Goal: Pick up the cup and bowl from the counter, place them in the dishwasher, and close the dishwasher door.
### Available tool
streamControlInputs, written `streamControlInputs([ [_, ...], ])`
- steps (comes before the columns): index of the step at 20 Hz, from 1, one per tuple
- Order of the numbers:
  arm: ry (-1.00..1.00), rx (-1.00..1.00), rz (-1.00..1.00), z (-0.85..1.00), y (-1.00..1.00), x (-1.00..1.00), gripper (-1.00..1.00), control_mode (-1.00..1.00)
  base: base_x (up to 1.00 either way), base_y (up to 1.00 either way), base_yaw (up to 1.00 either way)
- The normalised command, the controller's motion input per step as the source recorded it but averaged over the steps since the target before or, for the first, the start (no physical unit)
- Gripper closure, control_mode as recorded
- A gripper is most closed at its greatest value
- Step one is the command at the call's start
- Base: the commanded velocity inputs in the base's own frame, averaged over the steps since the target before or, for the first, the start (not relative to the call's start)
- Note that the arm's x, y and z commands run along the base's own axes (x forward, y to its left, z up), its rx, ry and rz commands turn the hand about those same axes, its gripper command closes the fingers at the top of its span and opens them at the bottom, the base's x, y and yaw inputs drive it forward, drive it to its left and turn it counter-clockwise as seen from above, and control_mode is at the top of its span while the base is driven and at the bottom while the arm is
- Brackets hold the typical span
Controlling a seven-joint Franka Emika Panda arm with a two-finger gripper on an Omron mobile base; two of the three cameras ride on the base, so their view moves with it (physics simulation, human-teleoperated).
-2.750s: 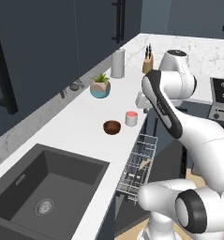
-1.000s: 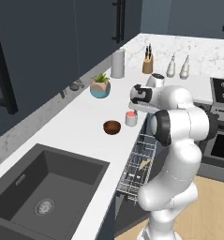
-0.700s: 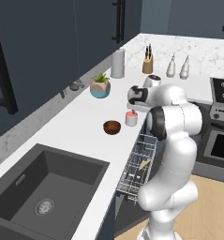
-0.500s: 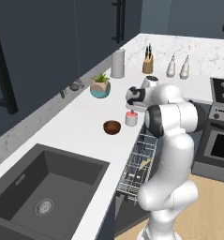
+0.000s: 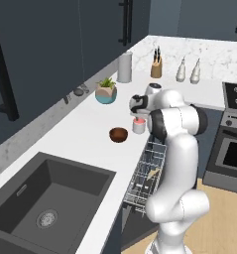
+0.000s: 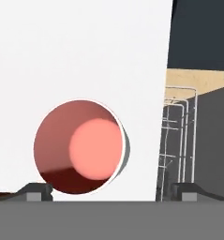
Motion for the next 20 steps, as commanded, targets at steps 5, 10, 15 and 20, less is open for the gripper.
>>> streamControlInputs([
  [5,0.00,0.00,-0.01,-0.21,-0.01,0.40,-1.00,-1.00,0.00,0.00,0.00],
  [10,0.00,0.00,0.00,-0.23,-0.11,0.07,-1.00,-1.00,0.00,0.00,0.00],
  [15,0.00,0.00,0.00,-0.21,-0.14,0.00,-1.00,-1.00,0.00,0.00,0.00],
  [20,0.00,0.00,0.00,-0.29,-0.04,0.00,-1.00,-1.00,0.00,0.00,0.00],
])
